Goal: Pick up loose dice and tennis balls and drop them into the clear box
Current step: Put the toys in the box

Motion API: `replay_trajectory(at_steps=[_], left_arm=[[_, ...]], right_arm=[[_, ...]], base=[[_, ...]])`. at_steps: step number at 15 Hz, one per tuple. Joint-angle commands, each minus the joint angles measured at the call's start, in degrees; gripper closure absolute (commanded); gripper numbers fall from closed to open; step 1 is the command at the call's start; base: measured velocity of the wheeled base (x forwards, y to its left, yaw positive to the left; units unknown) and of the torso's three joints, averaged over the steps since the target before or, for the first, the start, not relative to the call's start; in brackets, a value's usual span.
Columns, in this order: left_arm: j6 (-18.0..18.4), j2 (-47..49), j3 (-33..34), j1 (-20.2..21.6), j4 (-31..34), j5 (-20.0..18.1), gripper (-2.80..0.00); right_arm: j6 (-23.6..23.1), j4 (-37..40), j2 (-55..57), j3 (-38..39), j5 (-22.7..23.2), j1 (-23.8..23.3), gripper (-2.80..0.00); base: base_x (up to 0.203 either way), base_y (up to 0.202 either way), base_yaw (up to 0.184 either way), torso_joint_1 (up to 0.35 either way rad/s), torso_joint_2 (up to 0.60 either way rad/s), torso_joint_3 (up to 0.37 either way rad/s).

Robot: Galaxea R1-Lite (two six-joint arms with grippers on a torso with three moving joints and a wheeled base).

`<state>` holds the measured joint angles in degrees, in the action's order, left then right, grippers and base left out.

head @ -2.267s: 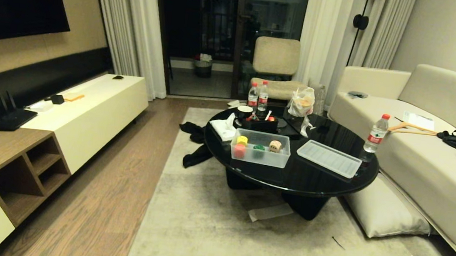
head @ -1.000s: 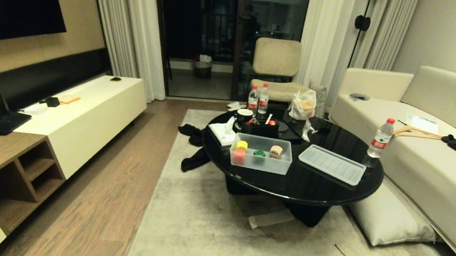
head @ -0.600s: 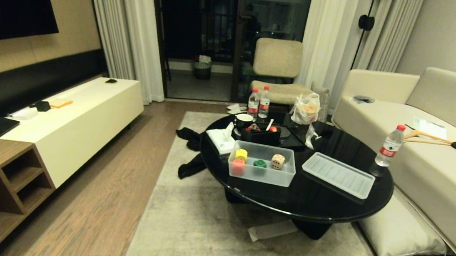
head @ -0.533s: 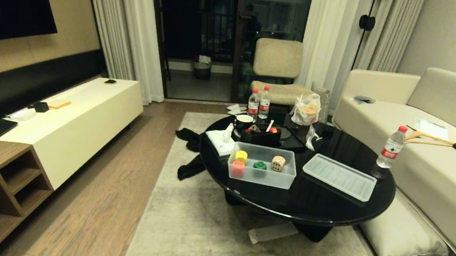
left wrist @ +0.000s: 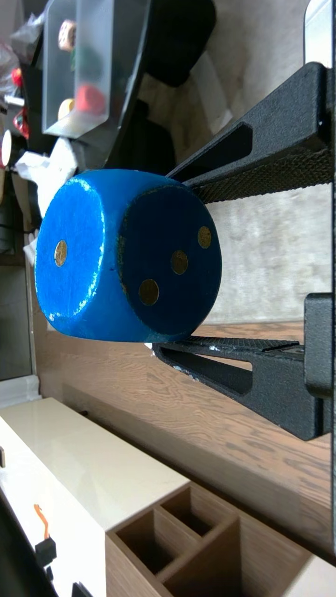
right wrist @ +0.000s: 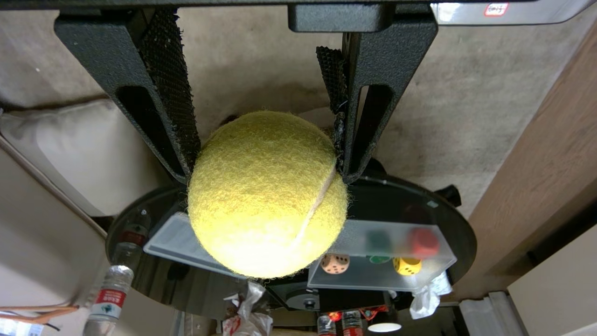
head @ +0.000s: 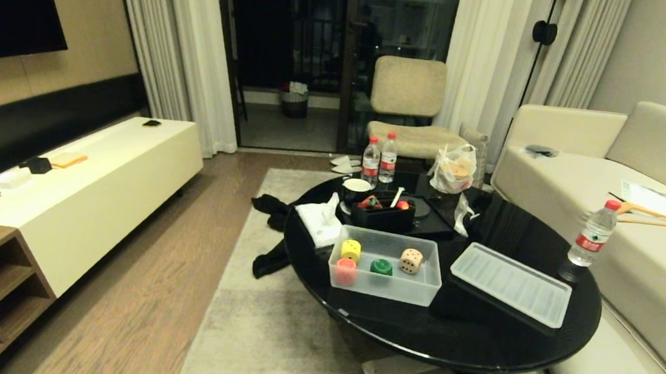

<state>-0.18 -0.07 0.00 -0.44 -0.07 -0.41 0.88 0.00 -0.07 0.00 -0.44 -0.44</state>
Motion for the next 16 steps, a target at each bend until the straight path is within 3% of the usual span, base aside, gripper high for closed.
replay_trajectory(at_steps=[1, 10, 16], left_arm=[[0.0, 0.0, 0.1, 0.0, 0.0, 0.1, 0.00], [0.0, 0.0, 0.1, 0.0, 0.0, 0.0, 0.00], [0.0, 0.0, 0.1, 0.0, 0.0, 0.1, 0.00]], right_arm=[[0.0, 0.0, 0.0, 0.1, 0.0, 0.0, 0.00], [0.0, 0.0, 0.0, 0.0, 0.0, 0.0, 0.00], [0.0, 0.0, 0.0, 0.1, 0.0, 0.0, 0.00]], base=[[0.193, 0.000, -0.002, -0.002, 0.00, 0.002], [0.181, 0.000, 0.001, 0.004, 0.00, 0.002], [0.011, 0.000, 0.000, 0.002, 0.00, 0.000]])
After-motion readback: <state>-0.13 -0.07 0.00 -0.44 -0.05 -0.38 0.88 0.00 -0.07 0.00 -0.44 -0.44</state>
